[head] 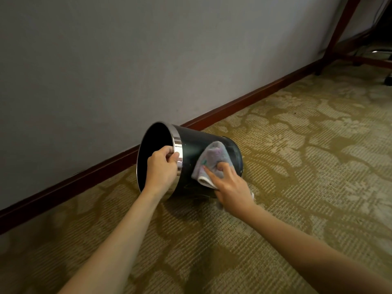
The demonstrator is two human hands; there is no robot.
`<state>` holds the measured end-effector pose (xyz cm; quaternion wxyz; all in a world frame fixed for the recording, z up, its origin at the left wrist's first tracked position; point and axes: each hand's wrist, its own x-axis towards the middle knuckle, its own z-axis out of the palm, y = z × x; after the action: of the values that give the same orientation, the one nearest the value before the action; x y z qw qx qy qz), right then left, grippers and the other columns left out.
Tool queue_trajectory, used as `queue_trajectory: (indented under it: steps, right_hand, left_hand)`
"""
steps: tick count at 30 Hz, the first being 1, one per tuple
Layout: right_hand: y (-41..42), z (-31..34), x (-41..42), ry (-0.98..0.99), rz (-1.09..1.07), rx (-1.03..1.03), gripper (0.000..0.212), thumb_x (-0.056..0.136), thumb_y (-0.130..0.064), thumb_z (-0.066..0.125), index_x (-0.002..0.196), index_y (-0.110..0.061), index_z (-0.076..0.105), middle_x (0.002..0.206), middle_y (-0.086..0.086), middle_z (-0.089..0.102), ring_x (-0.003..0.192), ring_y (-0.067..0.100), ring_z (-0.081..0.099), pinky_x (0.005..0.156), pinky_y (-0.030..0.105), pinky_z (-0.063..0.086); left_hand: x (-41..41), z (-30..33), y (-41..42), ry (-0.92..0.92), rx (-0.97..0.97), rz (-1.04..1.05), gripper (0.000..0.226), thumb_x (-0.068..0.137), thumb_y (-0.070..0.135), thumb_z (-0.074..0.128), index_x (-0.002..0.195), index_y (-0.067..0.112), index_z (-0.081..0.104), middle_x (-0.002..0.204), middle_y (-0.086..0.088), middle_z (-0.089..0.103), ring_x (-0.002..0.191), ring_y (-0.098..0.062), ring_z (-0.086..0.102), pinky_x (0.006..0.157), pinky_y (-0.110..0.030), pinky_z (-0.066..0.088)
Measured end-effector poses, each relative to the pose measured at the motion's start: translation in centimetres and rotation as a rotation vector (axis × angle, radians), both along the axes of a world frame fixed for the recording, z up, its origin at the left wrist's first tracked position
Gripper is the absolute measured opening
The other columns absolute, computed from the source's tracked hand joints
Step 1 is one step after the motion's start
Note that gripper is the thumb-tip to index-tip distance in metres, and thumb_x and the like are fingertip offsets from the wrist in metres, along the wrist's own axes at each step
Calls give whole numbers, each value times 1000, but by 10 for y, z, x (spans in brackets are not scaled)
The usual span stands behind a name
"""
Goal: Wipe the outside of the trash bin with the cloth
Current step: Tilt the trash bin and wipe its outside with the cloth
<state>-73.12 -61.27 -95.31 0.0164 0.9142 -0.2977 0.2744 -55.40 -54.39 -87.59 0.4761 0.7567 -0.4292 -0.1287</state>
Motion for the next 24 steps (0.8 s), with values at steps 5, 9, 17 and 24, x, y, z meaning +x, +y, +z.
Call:
queue_trajectory:
  steps: [5,9,17,24]
  right_hand:
    - [-26,-30,-40,239,-273,318,80,68,-14,78,138,-27,40,121,7,36,101,28,50,57,31,45]
    - [-25,-11,-28,100,-263,329,52,87,-13,56,137,-24,43,121,7,37,98,26,52,57,31,51]
    - [6,21,15,-21,98,-98,61,74,-10,70,133,-16,53,107,16,56,83,28,57,51,32,51]
    - [-27,-35,-36,239,-208,226,87,63,-16,82,139,-29,41,119,5,39,100,24,51,61,28,53]
  left_hand:
    - [2,0,2,29,24,-6,14,95,17,52,98,19,65,89,6,65,82,-5,59,60,-12,40]
    - [-1,1,-1,14,19,-13,13,94,17,53,90,22,64,84,7,64,79,-5,59,60,-13,38]
    - [-4,7,-6,-9,24,-26,18,94,14,53,79,18,63,76,1,63,69,-4,62,54,-16,49]
    - [-5,11,2,-41,66,-16,12,95,15,51,89,13,62,81,2,61,73,-7,57,52,-11,40]
